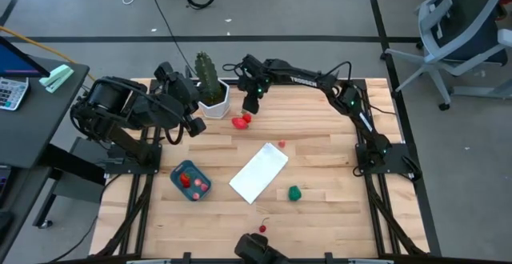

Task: Pick and placing Produce into tupperware
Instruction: Put the strawberry into the blue bin

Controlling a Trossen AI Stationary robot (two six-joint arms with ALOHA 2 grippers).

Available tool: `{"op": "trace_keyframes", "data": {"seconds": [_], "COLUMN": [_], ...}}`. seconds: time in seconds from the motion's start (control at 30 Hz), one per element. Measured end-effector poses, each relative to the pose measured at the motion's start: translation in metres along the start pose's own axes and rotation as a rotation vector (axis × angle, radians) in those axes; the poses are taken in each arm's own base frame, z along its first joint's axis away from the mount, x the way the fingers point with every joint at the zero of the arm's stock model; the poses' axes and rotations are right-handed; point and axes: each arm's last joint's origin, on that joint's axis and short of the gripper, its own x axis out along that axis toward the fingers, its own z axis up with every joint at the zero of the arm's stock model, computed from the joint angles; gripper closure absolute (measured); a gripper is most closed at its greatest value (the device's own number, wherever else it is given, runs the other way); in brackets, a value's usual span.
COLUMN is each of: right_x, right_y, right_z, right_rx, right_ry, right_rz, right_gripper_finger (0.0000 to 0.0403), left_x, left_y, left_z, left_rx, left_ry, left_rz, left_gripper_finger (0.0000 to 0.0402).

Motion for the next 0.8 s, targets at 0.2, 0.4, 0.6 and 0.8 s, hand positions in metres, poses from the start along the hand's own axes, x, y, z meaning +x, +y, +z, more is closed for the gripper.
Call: {"op": "trace_keyframes", "data": {"seconds": [0.2,0.4,0.6,0.8], "right_x": [0.004,0.006,0.006,0.006], "right_y": [0.009,0.013,0.014,0.016], "right_z": [0.001,0.0,-0.004,-0.002], "right_rx": [-0.037,-0.032,0.002,-0.002], "right_ry": [0.014,0.033,0.069,0.067], "right_rz": [-0.031,-0.03,-0.043,-0.066], "right_gripper_finger": [0.0192,0.0186,0.0191,0.0202], "left_x": [0.0,0.0,0.0,0.0], "left_y": [0.0,0.0,0.0,0.0], "left_z": [0.0,0.0,0.0,0.0], "left_rx": [0.0,0.0,0.0,0.0], "left_ry": [0.0,0.0,0.0,0.0], "left_rz": [0.0,0.0,0.0,0.0], "left_gripper_finger": [0.0347,0.0353,0.0346,0.035]}}
